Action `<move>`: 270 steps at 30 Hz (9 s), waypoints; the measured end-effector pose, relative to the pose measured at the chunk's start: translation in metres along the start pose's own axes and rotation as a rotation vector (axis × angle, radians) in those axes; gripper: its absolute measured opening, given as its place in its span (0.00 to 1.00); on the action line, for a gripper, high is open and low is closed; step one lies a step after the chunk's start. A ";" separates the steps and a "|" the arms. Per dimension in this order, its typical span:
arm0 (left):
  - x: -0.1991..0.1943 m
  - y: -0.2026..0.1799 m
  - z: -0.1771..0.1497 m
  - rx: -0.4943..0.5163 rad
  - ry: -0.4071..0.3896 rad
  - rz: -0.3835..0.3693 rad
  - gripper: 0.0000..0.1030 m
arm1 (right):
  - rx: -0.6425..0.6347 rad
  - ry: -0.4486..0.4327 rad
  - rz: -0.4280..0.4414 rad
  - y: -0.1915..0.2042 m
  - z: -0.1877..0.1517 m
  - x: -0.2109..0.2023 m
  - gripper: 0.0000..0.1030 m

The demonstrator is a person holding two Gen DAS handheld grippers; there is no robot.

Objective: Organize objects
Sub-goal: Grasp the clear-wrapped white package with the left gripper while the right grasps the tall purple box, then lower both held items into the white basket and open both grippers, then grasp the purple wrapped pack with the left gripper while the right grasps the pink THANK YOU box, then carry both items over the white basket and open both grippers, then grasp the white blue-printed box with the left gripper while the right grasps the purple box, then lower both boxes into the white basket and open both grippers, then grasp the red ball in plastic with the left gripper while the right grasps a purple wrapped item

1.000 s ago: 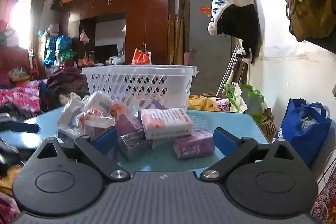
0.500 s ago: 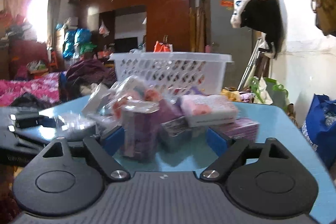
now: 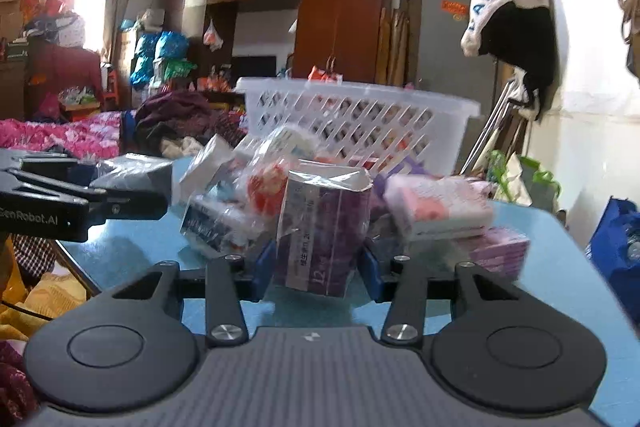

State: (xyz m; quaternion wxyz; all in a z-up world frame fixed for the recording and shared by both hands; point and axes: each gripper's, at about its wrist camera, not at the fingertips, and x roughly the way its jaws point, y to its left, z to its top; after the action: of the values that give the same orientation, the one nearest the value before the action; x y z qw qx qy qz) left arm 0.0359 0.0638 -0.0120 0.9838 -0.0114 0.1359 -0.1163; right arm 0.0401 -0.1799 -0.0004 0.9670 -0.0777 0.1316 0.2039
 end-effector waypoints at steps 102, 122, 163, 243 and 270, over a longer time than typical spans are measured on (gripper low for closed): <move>0.089 0.077 0.033 -0.262 0.121 -0.072 0.74 | 0.168 -0.044 -0.027 -0.084 0.022 0.038 0.75; 0.047 0.069 0.084 -0.204 -0.109 -0.053 0.74 | 0.108 -0.162 -0.048 -0.072 0.068 0.005 0.75; 0.038 0.002 0.032 -0.035 0.108 -0.115 0.97 | 0.264 0.240 -0.021 -0.133 0.017 0.059 1.00; 0.171 0.033 0.193 -0.089 0.078 -0.051 0.67 | 0.040 -0.006 -0.128 -0.077 0.153 0.139 0.64; 0.009 -0.036 0.015 -0.013 -0.056 -0.082 0.98 | 0.203 -0.143 -0.084 -0.073 0.023 0.001 1.00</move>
State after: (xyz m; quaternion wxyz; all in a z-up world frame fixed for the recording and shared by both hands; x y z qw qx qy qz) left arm 0.0400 0.0263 0.0023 0.9815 -0.0264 0.1085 -0.1553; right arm 0.0764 -0.2410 0.0284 0.9845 0.0297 0.0791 0.1540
